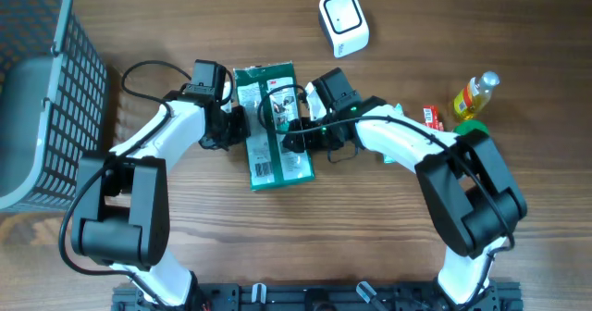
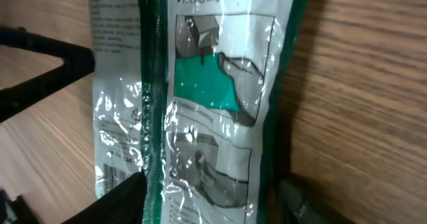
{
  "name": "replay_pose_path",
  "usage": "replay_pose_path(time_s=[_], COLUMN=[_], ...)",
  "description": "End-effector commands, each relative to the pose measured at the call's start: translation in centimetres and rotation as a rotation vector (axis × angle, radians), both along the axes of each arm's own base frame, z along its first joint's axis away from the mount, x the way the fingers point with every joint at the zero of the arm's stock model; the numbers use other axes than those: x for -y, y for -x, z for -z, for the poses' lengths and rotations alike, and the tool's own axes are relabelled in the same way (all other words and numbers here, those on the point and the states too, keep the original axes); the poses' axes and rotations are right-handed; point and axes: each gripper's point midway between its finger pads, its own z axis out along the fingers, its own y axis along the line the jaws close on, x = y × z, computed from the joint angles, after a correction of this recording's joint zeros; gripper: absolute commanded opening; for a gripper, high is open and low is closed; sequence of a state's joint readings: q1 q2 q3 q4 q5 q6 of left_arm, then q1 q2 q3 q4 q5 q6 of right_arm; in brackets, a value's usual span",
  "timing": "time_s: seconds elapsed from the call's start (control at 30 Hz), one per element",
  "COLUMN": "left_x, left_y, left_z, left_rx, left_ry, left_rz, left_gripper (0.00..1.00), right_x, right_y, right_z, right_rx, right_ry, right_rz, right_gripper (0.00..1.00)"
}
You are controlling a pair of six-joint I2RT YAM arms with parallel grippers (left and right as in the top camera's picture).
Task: Scan the item barcode
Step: 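Reach the left gripper to the gloves pack's left edge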
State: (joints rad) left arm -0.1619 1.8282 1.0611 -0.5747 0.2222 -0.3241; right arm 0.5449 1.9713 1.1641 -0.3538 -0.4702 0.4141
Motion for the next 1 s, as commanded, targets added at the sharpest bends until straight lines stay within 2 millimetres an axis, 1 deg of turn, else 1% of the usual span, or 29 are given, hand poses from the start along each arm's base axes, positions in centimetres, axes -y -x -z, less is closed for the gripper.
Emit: replay_pose_path(time_s=[0.0, 0.1, 0.2, 0.47, 0.53, 0.57, 0.73, 0.9, 0.97], left_x=[-0.1, 0.1, 0.2, 0.4, 0.4, 0.4, 1.5, 1.2, 1.1], left_y=[-0.3, -0.9, -0.9, -1.1, -1.3, -1.4, -1.8, -2.0, -1.8], left_z=[0.0, -0.5, -0.5, -0.6, -0.7, -0.8, -1.5, -1.4, -1.2], left_rx=[-0.004, 0.011, 0.009, 0.015, 0.020, 0.022, 0.034, 0.041, 0.038], left_ry=[0.013, 0.034, 0.035, 0.048, 0.051, 0.056, 0.115, 0.097, 0.084], left_rz=[-0.021, -0.022, -0.026, -0.029, -0.036, -0.038, -0.022, -0.026, -0.027], left_gripper=[0.08, 0.09, 0.12, 0.11, 0.10, 0.08, 0.08, 0.09, 0.08], right_x=[-0.1, -0.2, -0.7, -0.8, -0.8, -0.7, -0.6, -0.8, -0.7], right_y=[0.3, 0.5, 0.9, 0.4, 0.4, 0.4, 0.7, 0.7, 0.2], right_z=[1.0, 1.0, 0.6, 0.6, 0.6, 0.6, 0.7, 0.7, 0.8], right_rx=[-0.019, -0.047, -0.065, -0.033, -0.033, -0.035, -0.056, -0.042, -0.028], right_ry=[0.007, -0.002, -0.035, -0.037, -0.037, -0.035, -0.028, -0.026, -0.016], right_rz=[-0.020, 0.003, -0.014, -0.018, -0.018, -0.017, -0.009, -0.013, 0.003], right_gripper=[0.58, 0.57, 0.57, 0.58, 0.58, 0.58, 0.58, 0.59, 0.62])
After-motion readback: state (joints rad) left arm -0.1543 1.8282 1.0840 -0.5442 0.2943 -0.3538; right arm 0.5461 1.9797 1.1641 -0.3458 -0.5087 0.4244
